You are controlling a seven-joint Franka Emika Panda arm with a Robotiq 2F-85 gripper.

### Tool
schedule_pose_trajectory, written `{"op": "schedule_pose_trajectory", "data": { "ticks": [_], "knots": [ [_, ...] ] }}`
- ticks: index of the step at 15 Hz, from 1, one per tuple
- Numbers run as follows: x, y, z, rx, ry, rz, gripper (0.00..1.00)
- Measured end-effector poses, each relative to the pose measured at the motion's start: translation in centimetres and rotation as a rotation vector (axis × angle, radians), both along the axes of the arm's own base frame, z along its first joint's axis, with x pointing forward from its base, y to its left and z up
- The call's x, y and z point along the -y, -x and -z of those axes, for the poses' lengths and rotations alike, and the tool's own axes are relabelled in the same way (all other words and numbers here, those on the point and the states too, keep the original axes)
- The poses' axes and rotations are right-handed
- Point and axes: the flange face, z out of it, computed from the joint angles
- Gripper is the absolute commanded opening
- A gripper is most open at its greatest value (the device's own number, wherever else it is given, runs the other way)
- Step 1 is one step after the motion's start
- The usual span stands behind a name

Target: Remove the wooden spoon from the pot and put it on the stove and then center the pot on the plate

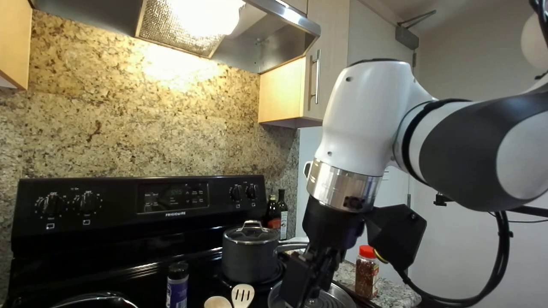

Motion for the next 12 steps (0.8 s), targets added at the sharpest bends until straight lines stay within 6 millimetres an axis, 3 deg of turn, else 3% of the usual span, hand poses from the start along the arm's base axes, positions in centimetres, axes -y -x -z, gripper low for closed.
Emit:
{"op": "schedule_pose_trajectory", "data": {
  "ticks": [4, 12],
  "knots": [
    [-0.6, -1.0, -0.2, -0.001, 0.001, -0.134, 1.00],
    [-3.4, -7.1, 0.9, -0.114, -0.044, -0.382, 1.00]
  ]
}}
